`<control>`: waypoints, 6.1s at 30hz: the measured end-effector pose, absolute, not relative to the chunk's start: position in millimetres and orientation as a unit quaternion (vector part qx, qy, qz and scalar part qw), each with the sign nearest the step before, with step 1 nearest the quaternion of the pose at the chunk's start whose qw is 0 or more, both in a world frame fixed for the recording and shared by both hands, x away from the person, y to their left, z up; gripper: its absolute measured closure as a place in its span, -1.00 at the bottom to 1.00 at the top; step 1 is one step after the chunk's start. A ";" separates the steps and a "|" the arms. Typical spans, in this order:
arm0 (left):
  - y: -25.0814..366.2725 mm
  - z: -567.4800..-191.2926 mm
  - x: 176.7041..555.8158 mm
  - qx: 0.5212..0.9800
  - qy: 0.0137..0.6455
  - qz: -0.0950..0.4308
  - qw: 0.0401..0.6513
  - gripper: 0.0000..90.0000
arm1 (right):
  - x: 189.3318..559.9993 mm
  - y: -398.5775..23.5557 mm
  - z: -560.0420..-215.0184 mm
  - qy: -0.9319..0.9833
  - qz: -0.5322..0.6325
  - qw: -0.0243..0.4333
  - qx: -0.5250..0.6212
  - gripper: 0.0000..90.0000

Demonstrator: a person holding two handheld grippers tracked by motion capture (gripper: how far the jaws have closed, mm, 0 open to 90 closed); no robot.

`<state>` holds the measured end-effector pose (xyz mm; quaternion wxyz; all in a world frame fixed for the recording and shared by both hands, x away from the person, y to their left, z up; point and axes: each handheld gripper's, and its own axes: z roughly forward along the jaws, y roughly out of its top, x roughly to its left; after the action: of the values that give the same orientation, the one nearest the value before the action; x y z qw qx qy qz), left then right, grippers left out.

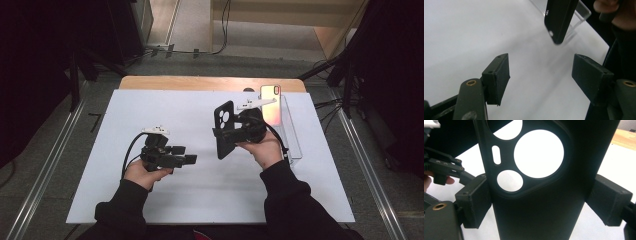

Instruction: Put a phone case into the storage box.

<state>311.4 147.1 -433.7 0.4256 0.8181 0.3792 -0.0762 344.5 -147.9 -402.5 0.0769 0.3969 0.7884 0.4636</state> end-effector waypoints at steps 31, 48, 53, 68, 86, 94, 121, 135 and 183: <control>184.7 -454.1 295.4 0.844 0.394 -0.066 0.359 -0.33 | 348.6 -209.9 -364.5 0.772 0.454 0.130 0.425 -0.75; 198.5 -456.9 290.6 0.831 0.418 -0.060 0.362 -0.33 | 362.0 -265.4 -357.3 0.719 0.445 0.189 0.499 -0.74; 200.2 -456.1 292.9 0.825 0.426 -0.057 0.367 -0.33 | 369.5 -275.8 -368.1 0.705 0.435 0.203 0.522 -0.75; 201.0 -459.2 295.8 0.822 0.429 -0.061 0.369 -0.33 | 393.1 -292.1 -408.9 0.673 0.394 0.219 0.586 -0.75; 198.7 -459.7 297.7 0.818 0.429 -0.069 0.377 -0.33 | 432.4 -277.8 -452.0 0.672 0.341 0.216 0.621 -0.74; 199.7 -461.4 296.2 0.821 0.428 -0.068 0.371 -0.33 | 453.6 -272.2 -454.5 0.670 0.322 0.226 0.630 -0.74; 202.8 -461.8 298.7 0.809 0.447 -0.087 0.373 -0.33 | 464.8 -273.5 -443.5 0.690 0.342 0.205 0.605 -1.00; 204.5 -461.2 299.4 0.807 0.449 -0.086 0.374 -0.33 | 437.9 -260.4 -418.1 0.709 0.369 0.191 0.569 -1.00; 207.2 -453.6 297.5 0.809 0.433 -0.087 0.387 -0.33 | 392.1 -166.5 -441.9 0.794 0.356 0.043 0.491 -0.48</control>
<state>297.5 207.2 -453.6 0.3871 0.8092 0.4333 -0.0872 392.1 -166.5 -441.9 0.0430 0.4907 0.7942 0.3559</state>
